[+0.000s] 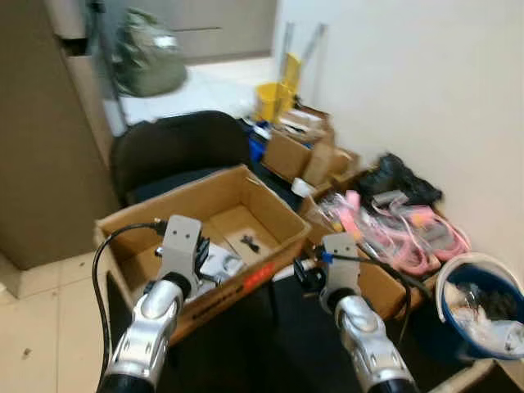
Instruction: Picking trash to rubbish bin
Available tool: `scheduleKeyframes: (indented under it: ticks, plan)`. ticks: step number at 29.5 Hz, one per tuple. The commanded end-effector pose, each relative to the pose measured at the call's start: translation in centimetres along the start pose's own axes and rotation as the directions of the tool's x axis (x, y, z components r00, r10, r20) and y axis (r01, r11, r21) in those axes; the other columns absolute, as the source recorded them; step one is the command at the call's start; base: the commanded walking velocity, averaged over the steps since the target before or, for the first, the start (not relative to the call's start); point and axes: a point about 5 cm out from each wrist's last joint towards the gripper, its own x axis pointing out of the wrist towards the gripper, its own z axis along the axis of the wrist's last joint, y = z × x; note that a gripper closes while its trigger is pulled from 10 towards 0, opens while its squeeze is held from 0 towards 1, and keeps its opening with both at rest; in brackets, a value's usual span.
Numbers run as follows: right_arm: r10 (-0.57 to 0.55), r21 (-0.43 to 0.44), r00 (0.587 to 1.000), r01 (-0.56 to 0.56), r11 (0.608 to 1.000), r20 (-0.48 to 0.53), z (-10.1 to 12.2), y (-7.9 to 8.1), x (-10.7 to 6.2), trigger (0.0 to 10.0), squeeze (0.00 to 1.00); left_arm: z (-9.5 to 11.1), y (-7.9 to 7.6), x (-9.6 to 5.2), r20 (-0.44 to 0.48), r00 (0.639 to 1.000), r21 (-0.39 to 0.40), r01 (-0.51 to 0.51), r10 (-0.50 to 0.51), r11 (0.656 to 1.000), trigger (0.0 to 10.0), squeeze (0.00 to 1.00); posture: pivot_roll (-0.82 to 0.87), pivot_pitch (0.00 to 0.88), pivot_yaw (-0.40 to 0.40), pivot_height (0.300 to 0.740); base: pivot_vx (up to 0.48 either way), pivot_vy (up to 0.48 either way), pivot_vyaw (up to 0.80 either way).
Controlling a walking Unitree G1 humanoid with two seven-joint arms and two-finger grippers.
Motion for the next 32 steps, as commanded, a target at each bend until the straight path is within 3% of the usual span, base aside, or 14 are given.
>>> scheduleKeyframes:
  ticks: [1, 20, 32]
  plan:
    - [-0.020, 0.014, 1.000, 0.020, 1.000, -0.019, -0.46, -0.38, -0.29, 10.0, 0.00, -0.43, -0.38, -0.09, -0.019, 1.000, 0.019, 0.020, -0.019, 1.000, 10.0, 0.00, -0.02, 0.079, 0.008, 0.740, 0.000, 0.000, -0.80]
    - [-0.055, 0.027, 0.998, 0.056, 0.998, -0.020, -0.49, -0.79, -0.54, 10.0, 0.00, -0.30, -0.54, 0.14, -0.011, 0.999, 0.051, 0.032, -0.032, 0.998, 10.0, 0.00, -0.03, 0.078, 0.016, 0.740, 0.000, 0.000, -0.80]
    - [-0.086, 0.030, 0.996, 0.086, 0.996, -0.012, -0.33, -1.25, -0.60, 10.0, 0.00, -0.34, 0.10, 0.26, -0.010, 1.000, 0.044, -0.020, 0.020, 0.999, 10.0, 0.00, -0.02, 0.075, 0.012, 0.740, 0.000, 0.000, -0.80]
